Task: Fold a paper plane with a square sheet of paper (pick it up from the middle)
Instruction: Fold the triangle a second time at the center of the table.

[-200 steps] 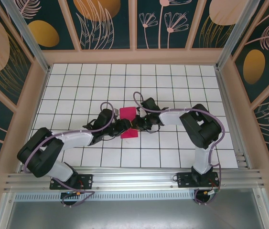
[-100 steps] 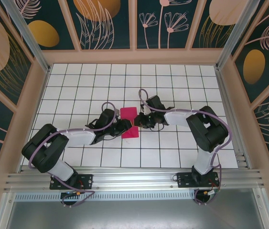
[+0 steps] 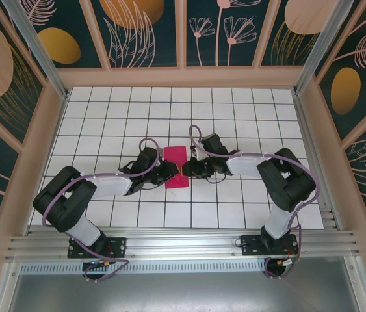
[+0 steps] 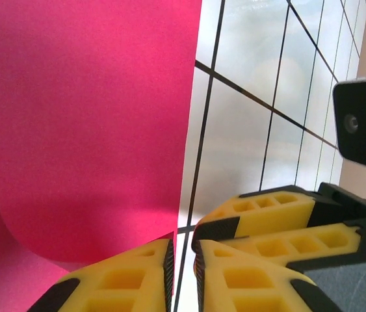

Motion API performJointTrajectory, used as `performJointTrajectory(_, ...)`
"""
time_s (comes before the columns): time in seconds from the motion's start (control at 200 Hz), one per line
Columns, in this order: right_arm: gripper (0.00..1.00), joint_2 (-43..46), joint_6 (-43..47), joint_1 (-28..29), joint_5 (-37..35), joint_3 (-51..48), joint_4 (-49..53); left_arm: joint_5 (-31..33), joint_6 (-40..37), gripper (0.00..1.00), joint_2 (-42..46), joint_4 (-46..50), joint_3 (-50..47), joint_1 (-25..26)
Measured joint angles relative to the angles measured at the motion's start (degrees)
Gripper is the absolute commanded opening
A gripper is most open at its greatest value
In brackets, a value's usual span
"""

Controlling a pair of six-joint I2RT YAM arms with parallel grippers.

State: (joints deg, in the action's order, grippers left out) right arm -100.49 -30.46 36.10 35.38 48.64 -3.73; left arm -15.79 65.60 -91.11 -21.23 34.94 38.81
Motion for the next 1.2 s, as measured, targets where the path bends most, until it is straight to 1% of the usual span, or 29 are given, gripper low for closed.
performJointTrajectory(0.08, 0.24, 0.00, 0.17, 0.00, 0.76, -0.55, -0.46, 0.22, -0.04, 0.10, -0.22, 0.00, 0.00, 0.00)
performJointTrajectory(0.25, 0.24, 0.00, 0.66, 0.28, 1.70, -0.83, -1.20, 0.55, -0.04, 0.07, -0.68, 0.00, 0.00, 0.00)
performJointTrajectory(0.711, 0.24, -0.17, 2.34, 1.66, 2.29, -0.83, -2.36, 1.36, -0.02, 0.05, -0.92, 0.02, 0.02, 0.00)
performJointTrajectory(1.201, 0.20, -2.23, 3.63, 1.79, 2.67, -0.83, -3.63, 1.53, 0.00, 0.03, -1.64, 0.04, 0.26, 0.00)
